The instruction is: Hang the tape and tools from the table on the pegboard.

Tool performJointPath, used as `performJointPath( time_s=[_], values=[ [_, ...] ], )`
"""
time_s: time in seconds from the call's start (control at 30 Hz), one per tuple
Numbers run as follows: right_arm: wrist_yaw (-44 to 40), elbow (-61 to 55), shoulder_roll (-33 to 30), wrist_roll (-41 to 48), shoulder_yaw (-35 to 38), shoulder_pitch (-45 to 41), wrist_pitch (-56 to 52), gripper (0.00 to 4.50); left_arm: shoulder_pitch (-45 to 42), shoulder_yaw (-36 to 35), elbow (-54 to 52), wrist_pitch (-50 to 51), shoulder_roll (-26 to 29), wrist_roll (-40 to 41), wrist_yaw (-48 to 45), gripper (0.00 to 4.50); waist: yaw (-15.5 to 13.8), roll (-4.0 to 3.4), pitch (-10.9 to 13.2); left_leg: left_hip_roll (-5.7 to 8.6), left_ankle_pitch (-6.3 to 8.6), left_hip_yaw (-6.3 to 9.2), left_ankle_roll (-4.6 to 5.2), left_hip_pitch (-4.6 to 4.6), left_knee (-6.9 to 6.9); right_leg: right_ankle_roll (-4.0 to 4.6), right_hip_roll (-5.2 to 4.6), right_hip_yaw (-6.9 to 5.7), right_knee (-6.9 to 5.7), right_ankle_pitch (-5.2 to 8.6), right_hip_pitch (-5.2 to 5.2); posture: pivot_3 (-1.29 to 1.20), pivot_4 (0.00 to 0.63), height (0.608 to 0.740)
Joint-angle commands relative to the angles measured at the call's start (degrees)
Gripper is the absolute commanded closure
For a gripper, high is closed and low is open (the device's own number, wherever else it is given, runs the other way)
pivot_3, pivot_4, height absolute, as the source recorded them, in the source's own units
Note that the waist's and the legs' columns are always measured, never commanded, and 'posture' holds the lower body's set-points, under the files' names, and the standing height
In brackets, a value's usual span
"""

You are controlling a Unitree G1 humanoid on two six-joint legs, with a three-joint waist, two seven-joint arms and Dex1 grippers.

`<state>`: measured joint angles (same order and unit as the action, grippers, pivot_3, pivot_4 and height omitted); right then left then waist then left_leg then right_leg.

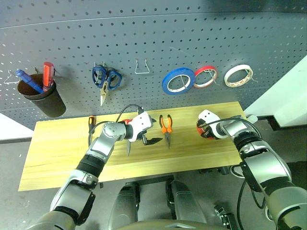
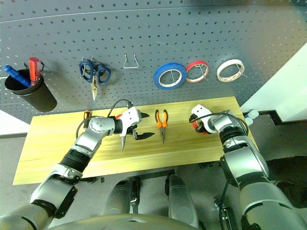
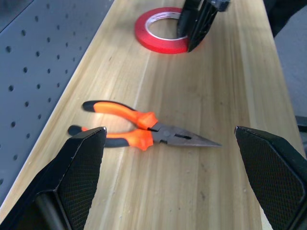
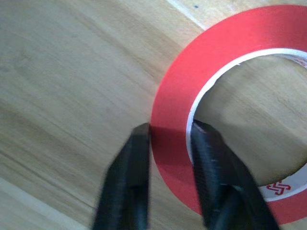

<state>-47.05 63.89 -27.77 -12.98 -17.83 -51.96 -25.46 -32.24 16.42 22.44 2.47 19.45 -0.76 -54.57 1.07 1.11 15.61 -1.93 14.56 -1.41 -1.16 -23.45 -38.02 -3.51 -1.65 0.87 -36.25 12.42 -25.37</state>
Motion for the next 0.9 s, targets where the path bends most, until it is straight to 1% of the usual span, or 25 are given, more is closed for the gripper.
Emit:
performJointPath(
  time_s=[0.03, 0.1, 0.17, 0.2, 0.27, 0.33, 0.43, 0.57, 0.67, 0.8, 0.9],
  values=[
    [-1.0, 0.0, -0.1, -0.8, -0.1, 1.2, -0.4, 3.83, 0.6, -0.8, -2.8, -1.1, 0.4, 1.9, -1.6, 0.0, 0.0, 0.0, 0.0, 0.0, 0.0, -0.01, 0.0, 0.0, 0.0, 0.0, 0.0, 0.01, 0.0, 0.0, 0.0, 0.01, 0.218, 0.74],
    [-2.9, -3.3, -1.2, 0.7, 1.2, 2.4, -0.6, 3.83, 1.7, -1.8, -5.2, -0.6, 0.2, 4.2, -2.6, 0.0, 0.0, 0.0, 0.0, 0.01, 0.0, -0.01, 0.0, 0.0, 0.0, 0.0, -0.01, 0.01, 0.01, 0.0, 0.0, 0.01, 0.214, 0.74],
    [-5.3, -9.9, -3.3, 2.7, 3.2, 5.1, -1.8, 3.83, 3.1, -2.7, -7.9, -0.5, 1.0, 6.3, -4.1, 0.0, -0.1, 0.0, 0.0, 0.0, 0.0, 0.0, 0.0, -0.03, 0.02, -0.01, -0.02, 0.01, 0.04, 0.0, -0.01, 0.0, 0.21, 0.74],
    [-7.1, -15.7, -4.9, 4.0, 4.2, 7.5, -4.1, 3.83, 4.1, -3.0, -9.2, -1.3, 1.9, 7.3, -5.6, 0.0, -0.2, -0.02, 0.0, 0.0, 0.0, 0.0, 0.0, -0.04, 0.03, -0.01, -0.02, 0.01, 0.04, 0.0, -0.02, 0.0, 0.203, 0.74],
    [-11.3, -32.2, -8.8, 7.1, 6.1, 14.9, -10.1, 3.83, 6.4, -4.0, -12.2, -3.1, 3.5, 9.9, -8.6, 0.0, -0.3, -0.05, 0.0, 0.0, 0.0, 0.01, 0.0, -0.09, 0.04, -0.02, -0.03, 0.01, 0.05, 0.0, -0.06, -0.01, 0.198, 0.74],
    [-12.5, -48.1, -11.3, 10.6, 9.2, 21.9, -17.0, 3.83, 8.1, -5.0, -14.4, -3.3, 4.5, 12.1, -10.0, 0.0, -0.3, -0.11, -0.1, -0.01, 0.01, 0.02, 0.0, -0.11, 0.1, -0.05, -0.05, 0.0, 0.05, 0.02, -0.09, -0.03, 0.19, 0.74],
    [-10.6, -67.6, -12.0, 15.9, 15.3, 29.9, -26.7, 3.83, 9.5, -6.1, -16.3, -3.0, 5.7, 14.3, -11.3, 0.0, 0.1, -0.1, -0.1, -0.01, 0.01, 0.0, -0.01, -0.1, 0.05, -0.06, -0.04, 0.02, 0.05, 0.03, -0.09, -0.06, 0.176, 0.74],
    [-8.2, -85.9, -11.2, 21.6, 20.6, 37.2, -33.4, 3.83, 10.8, -7.7, -18.0, -3.7, 6.5, 17.2, -13.3, 0.0, 0.3, -0.02, -0.3, -0.01, -0.05, -0.03, -0.11, -0.03, -0.04, -0.15, 0.03, 0.05, 0.05, 0.0, -0.05, -0.09, 0.16, 0.74],
    [-5.9, -95.0, -10.0, 25.5, 23.7, 39.0, -36.1, 3.83, 11.5, -9.1, -19.3, -4.1, 6.9, 19.6, -14.2, 0.0, 0.8, 0.02, -0.8, -0.01, -0.08, -0.04, -0.17, -0.02, -0.07, -0.09, 0.06, 0.06, 0.09, 0.0, -0.05, -0.11, 0.149, 0.74],
    [-2.1, -100.6, -8.4, 29.3, 27.7, 36.8, -38.8, 3.83, 12.2, -12.2, -20.8, -3.8, 7.8, 23.3, -15.3, 0.0, 1.6, 0.28, -1.4, 0.0, -0.09, -0.12, -0.17, -0.05, -0.12, -0.08, 0.03, 0.14, 0.13, -0.02, -0.03, -0.13, 0.132, 0.74],
    [-2.1, -103.4, -7.6, 33.2, 31.4, 37.1, -34.7, 3.83, 12.5, -13.0, -21.1, -4.8, 8.9, 23.2, -15.5, 0.0, 1.8, 0.33, -1.9, 0.0, -0.08, -0.17, -0.17, -0.04, -0.12, -0.1, 0.02, 0.19, 0.15, -0.07, -0.04, -0.12, 0.123, 0.74]
  ],
)
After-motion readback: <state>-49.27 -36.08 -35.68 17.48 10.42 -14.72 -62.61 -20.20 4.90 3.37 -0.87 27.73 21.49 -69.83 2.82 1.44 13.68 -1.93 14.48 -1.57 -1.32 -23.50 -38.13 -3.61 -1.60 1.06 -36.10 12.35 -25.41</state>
